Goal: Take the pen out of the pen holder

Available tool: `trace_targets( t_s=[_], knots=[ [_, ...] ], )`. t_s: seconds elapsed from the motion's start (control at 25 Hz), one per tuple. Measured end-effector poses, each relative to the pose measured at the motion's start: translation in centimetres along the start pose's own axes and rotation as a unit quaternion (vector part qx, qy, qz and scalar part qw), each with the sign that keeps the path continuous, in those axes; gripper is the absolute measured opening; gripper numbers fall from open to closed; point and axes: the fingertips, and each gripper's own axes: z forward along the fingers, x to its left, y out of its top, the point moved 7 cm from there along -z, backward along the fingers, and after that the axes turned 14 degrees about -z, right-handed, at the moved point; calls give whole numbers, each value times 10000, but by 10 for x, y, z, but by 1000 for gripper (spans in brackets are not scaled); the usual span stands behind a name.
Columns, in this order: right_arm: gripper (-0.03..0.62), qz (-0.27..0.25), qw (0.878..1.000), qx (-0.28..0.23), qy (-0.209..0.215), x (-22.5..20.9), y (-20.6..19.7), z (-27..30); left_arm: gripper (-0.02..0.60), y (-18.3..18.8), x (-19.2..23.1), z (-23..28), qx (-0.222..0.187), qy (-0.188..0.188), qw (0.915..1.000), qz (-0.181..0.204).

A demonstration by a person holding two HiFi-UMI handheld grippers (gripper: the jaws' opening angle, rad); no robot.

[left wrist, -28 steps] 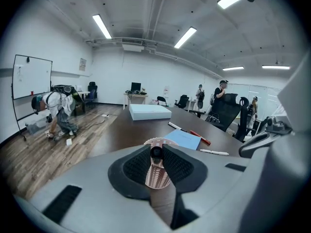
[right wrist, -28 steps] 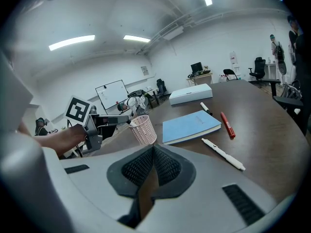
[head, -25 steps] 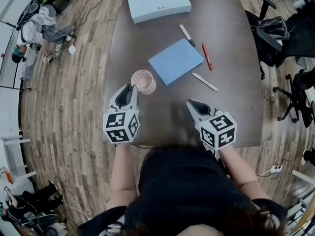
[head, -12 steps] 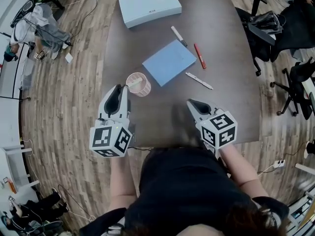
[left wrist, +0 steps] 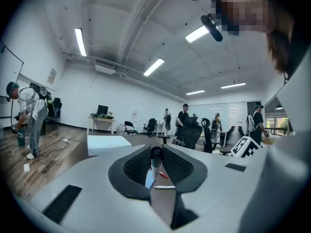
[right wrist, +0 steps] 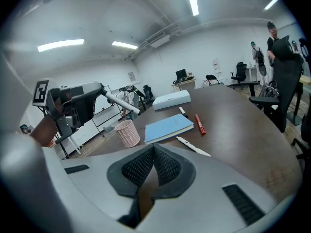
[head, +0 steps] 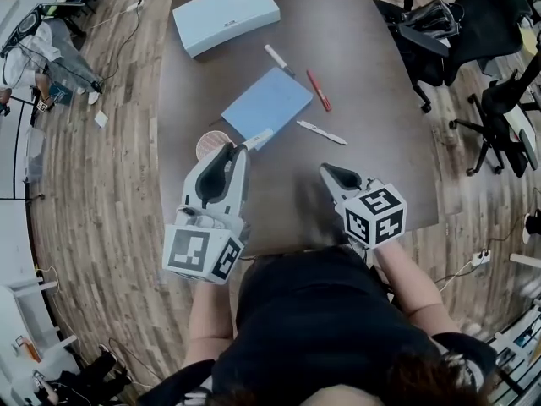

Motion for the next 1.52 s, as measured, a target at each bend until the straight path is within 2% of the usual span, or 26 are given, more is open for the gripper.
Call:
trace_targets(
  t_s=[0.24,0.48,0.76,1.04,1.32,1.52],
  knots=[
    [18,123,9997,43,-227,-3,-7,-9,87,-37,-12,25,550,-398,9977,-91],
    [18,227,9990,97,-377,-7,-14,-16,87,-76,-9,47,1071,-436,9932,-153],
    [18,290,9985,156,-435,-12,-19,-17,87,-111,0,62,1253,-549,9904,-209],
    [18,311,9984,176,-431,-18,-20,-18,87,-133,4,60,1343,-778,9868,-471],
    [18,237,9987,219,-387,-14,-22,-14,87,-159,6,48,1949,-1137,9732,-445],
    [18,231,9987,269,-366,-14,-24,-11,87,-174,8,45,2358,-1275,9634,-68]
  ],
)
